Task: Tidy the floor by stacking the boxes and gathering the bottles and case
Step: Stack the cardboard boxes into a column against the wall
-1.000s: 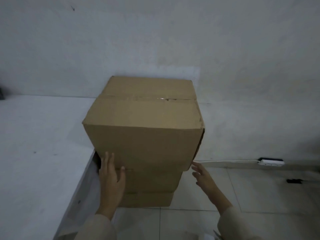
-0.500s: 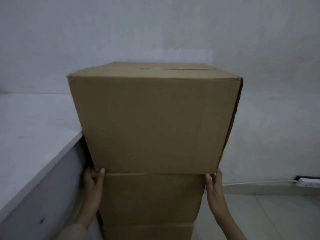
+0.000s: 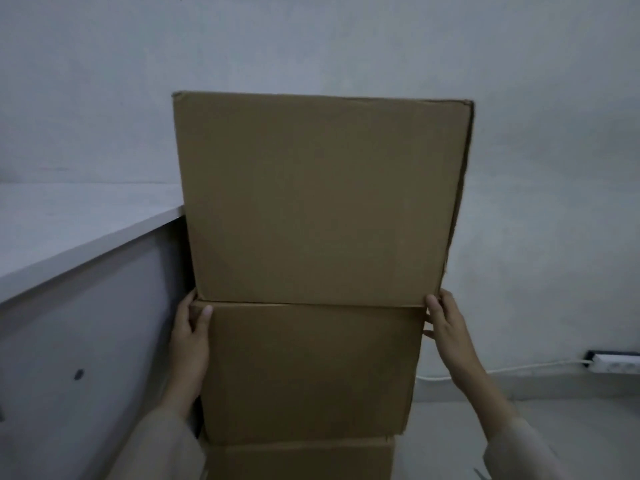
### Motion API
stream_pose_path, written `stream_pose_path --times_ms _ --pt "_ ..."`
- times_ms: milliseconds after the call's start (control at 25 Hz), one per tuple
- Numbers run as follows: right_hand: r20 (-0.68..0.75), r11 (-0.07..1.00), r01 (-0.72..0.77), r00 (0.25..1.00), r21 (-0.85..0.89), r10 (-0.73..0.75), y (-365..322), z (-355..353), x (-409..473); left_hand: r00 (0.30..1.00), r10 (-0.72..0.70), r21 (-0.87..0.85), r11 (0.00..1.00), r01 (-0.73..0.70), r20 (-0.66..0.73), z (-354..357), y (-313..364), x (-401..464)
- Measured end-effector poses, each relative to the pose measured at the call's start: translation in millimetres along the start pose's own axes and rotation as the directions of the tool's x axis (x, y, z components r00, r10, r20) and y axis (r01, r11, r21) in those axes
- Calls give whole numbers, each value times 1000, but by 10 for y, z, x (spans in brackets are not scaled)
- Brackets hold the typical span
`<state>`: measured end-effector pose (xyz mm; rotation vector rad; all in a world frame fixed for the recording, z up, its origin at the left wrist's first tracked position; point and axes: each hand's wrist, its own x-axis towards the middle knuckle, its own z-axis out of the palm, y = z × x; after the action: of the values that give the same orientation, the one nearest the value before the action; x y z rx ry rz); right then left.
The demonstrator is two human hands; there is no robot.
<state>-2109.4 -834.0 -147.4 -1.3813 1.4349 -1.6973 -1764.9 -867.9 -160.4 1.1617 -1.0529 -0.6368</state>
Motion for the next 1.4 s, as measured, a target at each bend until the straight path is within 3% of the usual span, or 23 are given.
stream_pose_path --times_ms 200,560,800,1040,1200,1400 --pt "9 1000 -21 1000 -9 21 -35 91 109 995 -30 -109 993 41 93 -105 -18 21" --pt "7 992 21 1000 -123 -21 52 26 160 993 23 -52 998 -17 118 -41 -60 18" --pt "80 962 53 996 -268 -33 126 -31 139 1000 -23 -85 996 23 -1 69 -132 99" --pt "-23 941 72 996 -331 -84 118 74 90 1000 -3 -79 997 1 -23 99 -158 108" --pt "0 967 30 1000 -252 -31 75 74 38 998 -4 -89 996 -1 -60 142 -105 66" --pt "77 993 -91 992 -82 97 58 42 90 990 27 19 1000 -25 -140 183 -156 155"
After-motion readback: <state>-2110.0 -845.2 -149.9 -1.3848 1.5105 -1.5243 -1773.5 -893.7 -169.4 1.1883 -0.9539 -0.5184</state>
